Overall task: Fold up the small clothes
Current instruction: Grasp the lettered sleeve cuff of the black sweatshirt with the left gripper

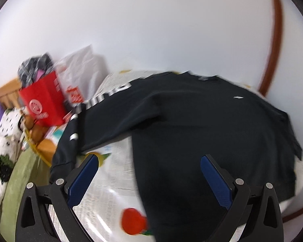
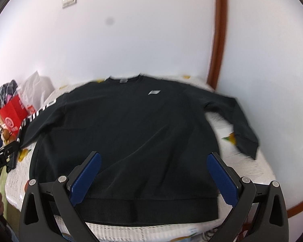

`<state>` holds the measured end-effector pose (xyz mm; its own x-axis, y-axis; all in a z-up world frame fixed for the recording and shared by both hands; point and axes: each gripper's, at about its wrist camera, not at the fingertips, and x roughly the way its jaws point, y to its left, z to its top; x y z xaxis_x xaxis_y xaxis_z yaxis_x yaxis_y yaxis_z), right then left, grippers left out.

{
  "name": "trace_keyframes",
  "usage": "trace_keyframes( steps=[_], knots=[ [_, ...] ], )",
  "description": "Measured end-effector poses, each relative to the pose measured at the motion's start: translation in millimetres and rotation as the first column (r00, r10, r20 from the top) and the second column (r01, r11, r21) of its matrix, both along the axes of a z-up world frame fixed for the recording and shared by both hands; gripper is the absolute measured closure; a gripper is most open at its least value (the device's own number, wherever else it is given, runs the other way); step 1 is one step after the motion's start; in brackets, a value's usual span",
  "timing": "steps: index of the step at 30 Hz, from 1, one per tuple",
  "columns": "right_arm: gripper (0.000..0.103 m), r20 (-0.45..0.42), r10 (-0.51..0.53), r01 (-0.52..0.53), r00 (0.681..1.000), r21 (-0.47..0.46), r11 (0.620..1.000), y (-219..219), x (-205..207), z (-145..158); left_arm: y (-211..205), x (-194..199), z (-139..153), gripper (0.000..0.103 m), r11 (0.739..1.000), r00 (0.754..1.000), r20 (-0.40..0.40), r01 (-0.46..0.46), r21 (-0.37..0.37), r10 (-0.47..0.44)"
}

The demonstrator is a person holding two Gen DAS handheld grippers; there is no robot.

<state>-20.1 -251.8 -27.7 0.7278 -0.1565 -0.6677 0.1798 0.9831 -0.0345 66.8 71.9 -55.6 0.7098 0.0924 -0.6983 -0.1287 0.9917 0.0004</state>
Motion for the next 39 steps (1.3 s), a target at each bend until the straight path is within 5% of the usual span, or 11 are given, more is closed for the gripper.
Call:
trace_keyframes(
  steps=[9,18,20,21,22,29,39],
  knots=[
    [0.008,-0.072,0.041,-0.042,0.997,-0.01,0.999,29.1,51.5,-36.8,89.8,27.3,-59.0,0.014,0.974,0.975,-0.1,-0.182,0.131,0.196],
    [0.008,-0.128,0.044,-0.042,0.991,0.023,0.999,38.2,76.9,-59.9,117.6,44.9,-93.3,0.038,0.978,0.964,-0.172,-0.186,0.099,0.201],
    [0.008,-0.133,0.039,-0.035,0.99,0.029,0.999,35.4,78.1,-61.6,116.6,46.1,-93.6,0.053,0.973,0.965,-0.159,-0.191,0.126,0.21],
    [0.008,-0.136,0.036,-0.032,0.99,0.031,0.999,34.2,78.9,-62.5,115.9,47.2,-93.8,0.075,0.963,0.96,-0.154,-0.209,0.172,0.235],
    [0.008,-0.138,0.033,-0.029,0.99,0.033,0.999,32.7,79.0,-63.2,116.9,48.9,-93.9,0.085,0.951,0.953,-0.153,-0.227,0.208,0.261],
    [0.008,-0.126,0.034,-0.03,0.991,0.038,0.999,18.6,80.0,-58.0,114.7,47.6,-57.2,0.092,0.961,0.963,-0.115,-0.225,0.163,0.244],
    [0.008,-0.102,0.064,-0.055,0.993,0.095,0.994,-25.8,87.2,-38.3,30.3,73.2,19.1,0.092,1.0,0.999,0.044,0.015,-0.007,-0.014]
  ],
)
